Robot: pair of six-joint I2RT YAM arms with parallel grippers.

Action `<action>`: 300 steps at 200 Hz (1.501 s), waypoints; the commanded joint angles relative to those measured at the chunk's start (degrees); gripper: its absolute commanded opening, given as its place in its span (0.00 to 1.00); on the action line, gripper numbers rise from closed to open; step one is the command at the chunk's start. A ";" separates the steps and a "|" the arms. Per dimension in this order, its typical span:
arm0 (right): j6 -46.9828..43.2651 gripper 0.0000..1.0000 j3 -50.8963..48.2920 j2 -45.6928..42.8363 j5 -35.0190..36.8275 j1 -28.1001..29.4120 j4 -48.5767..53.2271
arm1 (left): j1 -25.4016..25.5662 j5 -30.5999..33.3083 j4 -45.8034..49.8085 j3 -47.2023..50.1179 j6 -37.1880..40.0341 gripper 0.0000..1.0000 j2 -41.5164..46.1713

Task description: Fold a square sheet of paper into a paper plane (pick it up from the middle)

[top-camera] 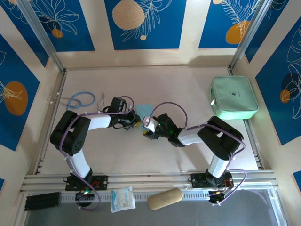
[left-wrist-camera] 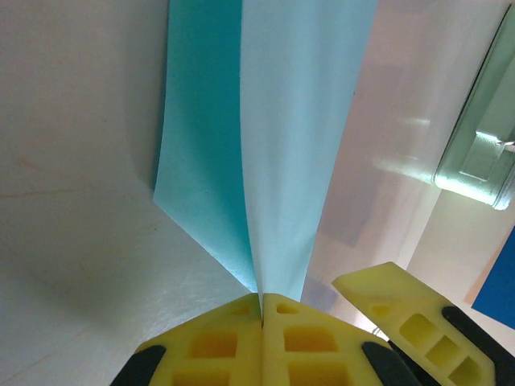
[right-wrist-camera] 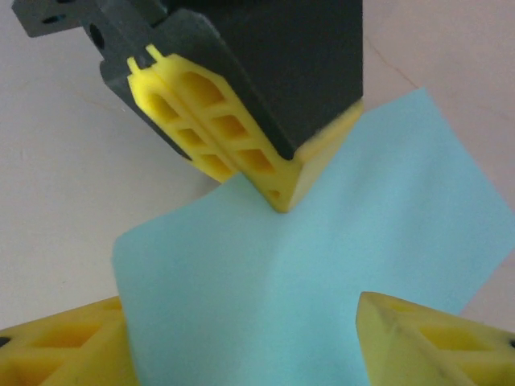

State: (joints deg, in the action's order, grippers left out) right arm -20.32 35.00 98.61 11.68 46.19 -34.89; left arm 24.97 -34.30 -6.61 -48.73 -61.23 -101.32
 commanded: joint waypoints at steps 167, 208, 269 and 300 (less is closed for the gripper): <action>1.89 0.32 -1.00 -5.22 -5.88 0.78 0.41 | -0.36 -0.59 1.07 -0.30 0.60 0.02 -0.99; 2.78 0.25 -0.28 -4.70 -7.85 0.87 1.70 | -0.45 -0.51 1.24 -0.23 0.60 0.05 -0.86; 5.33 0.11 0.19 -4.67 -11.85 0.80 5.96 | -2.06 5.06 6.35 -0.05 3.52 0.28 3.63; 9.68 0.07 1.20 -3.57 -14.06 0.85 8.18 | -2.96 10.92 10.21 -0.07 7.35 0.40 8.44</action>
State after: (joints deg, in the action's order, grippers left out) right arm -14.90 34.09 95.02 1.34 46.54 -29.04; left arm 22.90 -29.06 -0.69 -48.69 -57.98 -97.76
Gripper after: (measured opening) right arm 0.082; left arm 0.377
